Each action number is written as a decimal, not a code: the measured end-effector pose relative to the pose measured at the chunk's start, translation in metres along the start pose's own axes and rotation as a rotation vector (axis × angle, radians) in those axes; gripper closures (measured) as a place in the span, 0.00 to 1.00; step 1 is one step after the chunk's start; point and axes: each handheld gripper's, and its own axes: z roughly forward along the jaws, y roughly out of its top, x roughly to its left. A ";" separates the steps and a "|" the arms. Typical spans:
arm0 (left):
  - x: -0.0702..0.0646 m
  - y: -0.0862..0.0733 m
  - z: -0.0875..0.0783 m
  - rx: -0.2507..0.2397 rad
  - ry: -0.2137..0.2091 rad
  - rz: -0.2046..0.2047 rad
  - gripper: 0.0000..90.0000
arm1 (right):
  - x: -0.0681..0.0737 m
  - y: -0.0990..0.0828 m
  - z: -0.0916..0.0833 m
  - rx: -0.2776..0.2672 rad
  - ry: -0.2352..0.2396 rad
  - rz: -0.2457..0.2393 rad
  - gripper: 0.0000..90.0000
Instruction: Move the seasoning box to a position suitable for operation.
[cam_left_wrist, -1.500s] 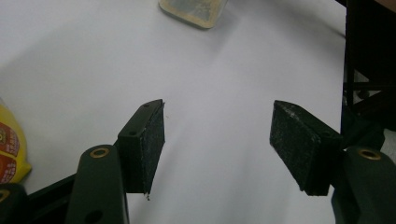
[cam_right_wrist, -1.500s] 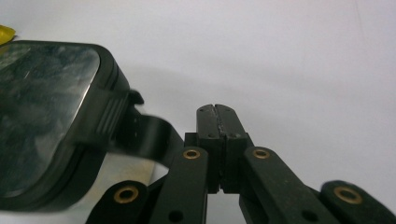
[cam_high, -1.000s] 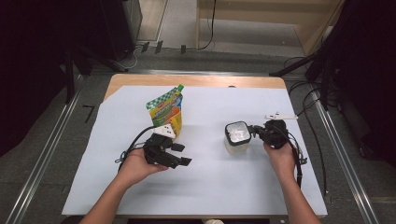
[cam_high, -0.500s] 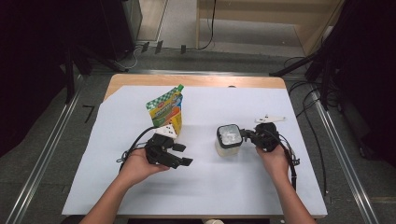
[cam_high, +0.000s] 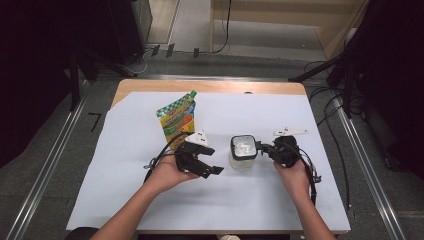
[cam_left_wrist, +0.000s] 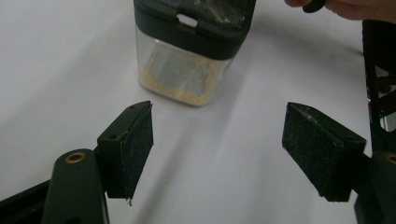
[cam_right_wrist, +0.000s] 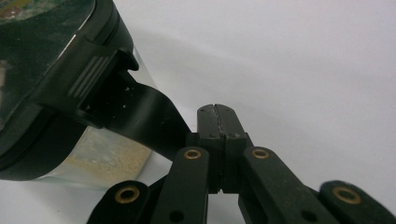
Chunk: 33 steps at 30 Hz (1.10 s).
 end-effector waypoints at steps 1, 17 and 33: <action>0.000 0.002 0.002 0.004 0.002 0.006 0.27 | 0.000 -0.001 -0.001 0.001 0.004 0.005 1.00; 0.023 0.035 0.028 0.000 -0.032 0.033 0.20 | 0.002 -0.003 -0.013 -0.015 0.038 0.000 1.00; 0.024 0.041 0.060 0.063 -0.036 0.142 0.17 | 0.003 -0.003 -0.019 -0.026 0.052 0.009 1.00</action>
